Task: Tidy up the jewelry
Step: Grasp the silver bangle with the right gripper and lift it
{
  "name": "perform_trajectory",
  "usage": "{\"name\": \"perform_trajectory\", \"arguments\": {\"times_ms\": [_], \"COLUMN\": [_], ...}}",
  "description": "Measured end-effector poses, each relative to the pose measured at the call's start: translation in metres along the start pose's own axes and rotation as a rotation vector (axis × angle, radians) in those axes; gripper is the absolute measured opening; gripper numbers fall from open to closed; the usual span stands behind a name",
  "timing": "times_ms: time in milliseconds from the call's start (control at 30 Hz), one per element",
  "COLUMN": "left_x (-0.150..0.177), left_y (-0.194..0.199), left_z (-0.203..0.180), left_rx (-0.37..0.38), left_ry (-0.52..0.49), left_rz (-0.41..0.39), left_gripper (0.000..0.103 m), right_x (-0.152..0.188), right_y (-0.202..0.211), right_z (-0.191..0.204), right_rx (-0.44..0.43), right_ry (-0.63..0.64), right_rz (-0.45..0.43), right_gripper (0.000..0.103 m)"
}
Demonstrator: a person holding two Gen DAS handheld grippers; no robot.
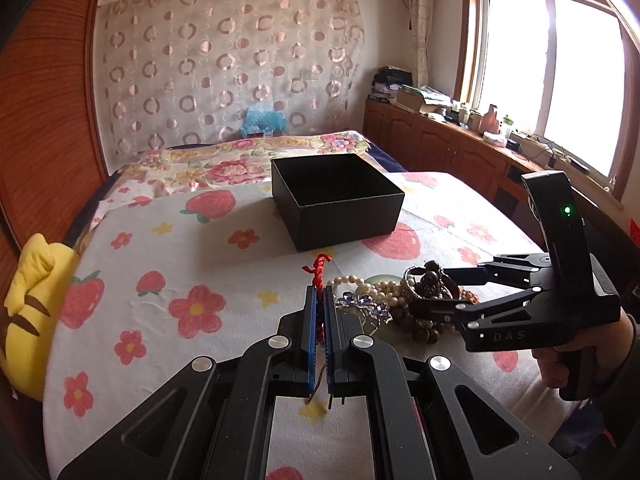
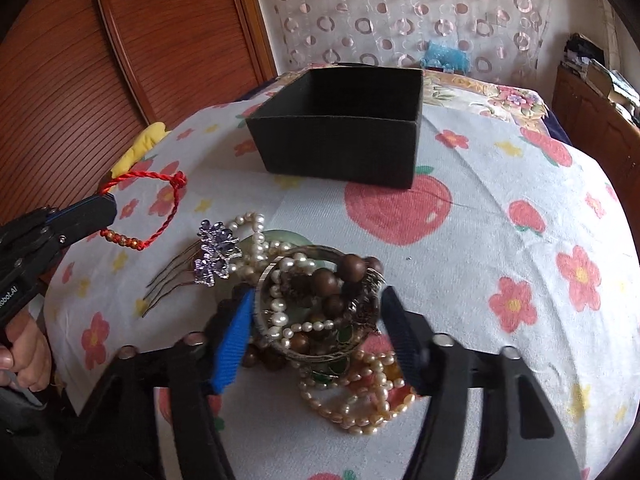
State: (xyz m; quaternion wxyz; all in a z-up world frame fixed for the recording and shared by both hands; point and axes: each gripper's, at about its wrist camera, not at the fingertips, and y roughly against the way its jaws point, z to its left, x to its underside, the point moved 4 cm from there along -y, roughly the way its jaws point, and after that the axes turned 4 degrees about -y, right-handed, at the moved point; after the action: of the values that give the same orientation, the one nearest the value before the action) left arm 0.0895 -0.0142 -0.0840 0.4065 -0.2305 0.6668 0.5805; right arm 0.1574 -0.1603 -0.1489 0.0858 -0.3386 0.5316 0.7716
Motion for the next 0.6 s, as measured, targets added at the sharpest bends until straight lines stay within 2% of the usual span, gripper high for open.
{"name": "perform_trajectory", "arguments": {"times_ms": [133,333,600], "left_x": [0.001,0.001,-0.005], "left_y": [0.0,0.0,0.001], "left_z": [0.0,0.001,0.002], "left_rx": [-0.001,-0.001,-0.01], "left_ry": [-0.003,-0.001,-0.012], "left_rz": [-0.001,-0.001,-0.014], "left_gripper": [0.002,0.002,0.002], "right_x": [0.0,-0.007,-0.023], "right_y": [0.0,0.019,0.039], "right_z": [0.007,0.012,0.004], "right_rx": [0.023,0.046,0.056], "right_ry": [0.037,0.086,0.106], "right_rz": [-0.009,-0.068,-0.117], "right_gripper": [0.061,0.061,0.061]}}
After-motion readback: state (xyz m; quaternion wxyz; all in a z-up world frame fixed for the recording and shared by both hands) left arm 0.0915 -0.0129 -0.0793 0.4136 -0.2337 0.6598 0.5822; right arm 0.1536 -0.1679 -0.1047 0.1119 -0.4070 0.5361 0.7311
